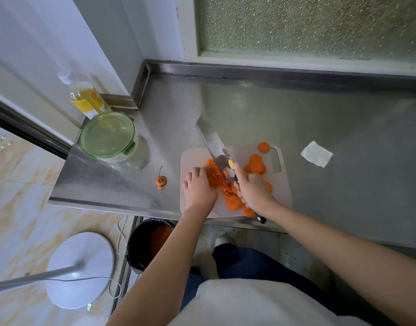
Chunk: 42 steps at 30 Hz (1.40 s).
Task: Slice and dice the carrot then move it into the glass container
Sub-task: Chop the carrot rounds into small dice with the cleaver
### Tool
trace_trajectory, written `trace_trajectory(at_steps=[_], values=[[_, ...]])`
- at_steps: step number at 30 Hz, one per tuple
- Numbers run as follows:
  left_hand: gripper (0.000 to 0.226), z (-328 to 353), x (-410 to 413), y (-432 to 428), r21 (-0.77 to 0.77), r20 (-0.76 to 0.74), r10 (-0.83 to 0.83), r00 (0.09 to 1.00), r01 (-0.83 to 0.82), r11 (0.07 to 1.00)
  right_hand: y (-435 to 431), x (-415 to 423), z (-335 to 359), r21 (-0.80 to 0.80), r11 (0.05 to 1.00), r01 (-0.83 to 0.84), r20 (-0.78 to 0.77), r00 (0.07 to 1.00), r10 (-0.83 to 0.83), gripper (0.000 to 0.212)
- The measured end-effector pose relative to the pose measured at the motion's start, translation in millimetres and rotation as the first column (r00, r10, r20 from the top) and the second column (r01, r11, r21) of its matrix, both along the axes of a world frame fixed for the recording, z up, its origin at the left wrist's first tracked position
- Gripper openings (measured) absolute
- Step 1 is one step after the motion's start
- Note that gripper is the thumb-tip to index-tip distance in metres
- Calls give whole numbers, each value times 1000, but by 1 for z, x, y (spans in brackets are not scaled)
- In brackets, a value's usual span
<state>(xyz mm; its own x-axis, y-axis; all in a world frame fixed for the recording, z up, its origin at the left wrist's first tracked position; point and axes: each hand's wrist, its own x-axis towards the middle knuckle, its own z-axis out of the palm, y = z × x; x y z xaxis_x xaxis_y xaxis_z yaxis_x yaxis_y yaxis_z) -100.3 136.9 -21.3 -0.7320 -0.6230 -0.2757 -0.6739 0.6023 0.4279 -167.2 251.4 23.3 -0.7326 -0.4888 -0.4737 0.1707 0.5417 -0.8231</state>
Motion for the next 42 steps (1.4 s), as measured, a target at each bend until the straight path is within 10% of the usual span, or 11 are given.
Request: trace_trajectory(at_steps=[22,28,42], values=[[27,-9,25,-20,-155,-32,-271,962,263,952,2,-1,-10,26,1000,-8,-53,999,9,61],[67,-11,37,-22,-121,-48,-234,971,227,966,1,0,-7,34,999,-28,-53,998,29,62],[38,-2,47,-25,11,-406,32,913,-30,999,4,6,-7,165,979,-119,-128,982,141,60]])
